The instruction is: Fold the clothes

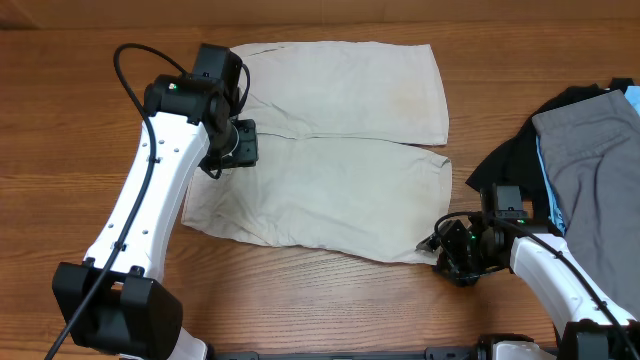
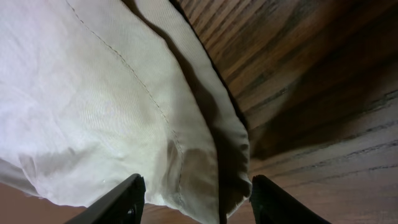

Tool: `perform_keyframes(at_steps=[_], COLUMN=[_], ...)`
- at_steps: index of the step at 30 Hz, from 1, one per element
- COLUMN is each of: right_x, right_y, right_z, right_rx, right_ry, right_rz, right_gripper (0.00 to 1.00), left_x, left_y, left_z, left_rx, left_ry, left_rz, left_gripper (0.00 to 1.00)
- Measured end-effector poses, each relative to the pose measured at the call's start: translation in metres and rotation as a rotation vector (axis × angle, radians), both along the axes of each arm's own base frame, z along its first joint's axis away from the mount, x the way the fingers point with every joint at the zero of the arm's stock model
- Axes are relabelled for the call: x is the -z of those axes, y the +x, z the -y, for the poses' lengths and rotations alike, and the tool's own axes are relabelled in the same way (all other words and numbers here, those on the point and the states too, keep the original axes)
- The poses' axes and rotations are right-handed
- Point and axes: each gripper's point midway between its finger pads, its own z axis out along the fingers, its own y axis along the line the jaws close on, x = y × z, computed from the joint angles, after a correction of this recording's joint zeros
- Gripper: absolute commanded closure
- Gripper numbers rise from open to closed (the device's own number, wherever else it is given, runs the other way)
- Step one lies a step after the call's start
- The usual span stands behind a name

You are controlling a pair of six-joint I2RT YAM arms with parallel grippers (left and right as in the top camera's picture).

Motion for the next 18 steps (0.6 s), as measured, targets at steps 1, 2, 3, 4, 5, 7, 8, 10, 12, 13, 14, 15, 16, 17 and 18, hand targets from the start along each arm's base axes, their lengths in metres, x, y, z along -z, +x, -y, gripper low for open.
perform_keyframes(at_steps=[1, 2, 3, 4, 5, 7, 8, 10, 12, 13, 14, 15, 16, 17, 18], right_x=[0.0, 0.0, 0.0, 0.0, 0.0, 0.0, 0.0, -0.0002, -0.0003, -0.0003, -0.0003, -0.0003, -0.0003, -0.0002, 0.0001], right_y=[0.0001, 0.0, 0.0, 0.0001, 0.0001, 0.0001, 0.0002, 0.0002, 0.0001, 0.0002, 0.0001, 0.0002, 0.0002, 0.0008, 0.0019], right_z=[0.0, 0.0, 0.0, -0.0001, 0.0, -0.0001, 0.0, -0.0003, -0.0006, -0.0006, -0.0006, -0.0006, -0.0007, -0.0007, -0.001], right_rx=[0.0, 0.0, 0.0, 0.0, 0.0, 0.003, 0.004, 0.003, 0.0, 0.0, 0.0, 0.0, -0.004, 0.001, -0.002], right_ry=[0.0, 0.0, 0.0, 0.0, 0.0, 0.001, 0.0, 0.002, 0.004, 0.004, 0.004, 0.004, 0.004, 0.005, 0.006], right_rz=[0.0, 0.0, 0.0, 0.0, 0.0, -0.001, -0.001, 0.0, 0.0, 0.001, 0.0, 0.001, 0.003, 0.004, 0.012], right_gripper=[0.41, 0.41, 0.42, 0.47, 0.52, 0.61, 0.64, 0.67, 0.67, 0.66, 0.57, 0.53, 0.51, 0.51, 0.5], left_x=[0.0, 0.0, 0.0, 0.0, -0.0001, -0.0001, -0.0001, -0.0001, -0.0001, -0.0001, -0.0001, -0.0001, -0.0001, -0.0002, -0.0002], left_y=[0.0, 0.0, 0.0, 0.0001, 0.0003, 0.0006, 0.0006, 0.0006, 0.0007, 0.0007, 0.0007, 0.0007, 0.0007, 0.0008, 0.0008], left_z=[0.0, 0.0, 0.0, 0.0, 0.0001, 0.0001, 0.0001, 0.0001, 0.0002, 0.0002, 0.0002, 0.0002, 0.0002, 0.0002, 0.0002], left_rx=[0.0, 0.0, 0.0, 0.0, 0.0, 0.0, 0.0, 0.0, 0.0, 0.0, 0.0, -0.002, -0.003, -0.003, -0.003], left_ry=[0.0, 0.0, 0.0, 0.0, 0.0, -0.001, -0.001, -0.001, -0.001, -0.001, -0.001, -0.001, -0.001, -0.001, -0.001], left_rz=[0.0, 0.0, 0.0, 0.0, 0.001, 0.003, 0.003, 0.003, 0.003, 0.003, 0.003, 0.003, 0.003, 0.003, 0.003], left_gripper=[0.58, 0.58, 0.58, 0.58, 0.58, 0.58, 0.58, 0.58, 0.57, 0.57, 0.57, 0.57, 0.57, 0.57, 0.57])
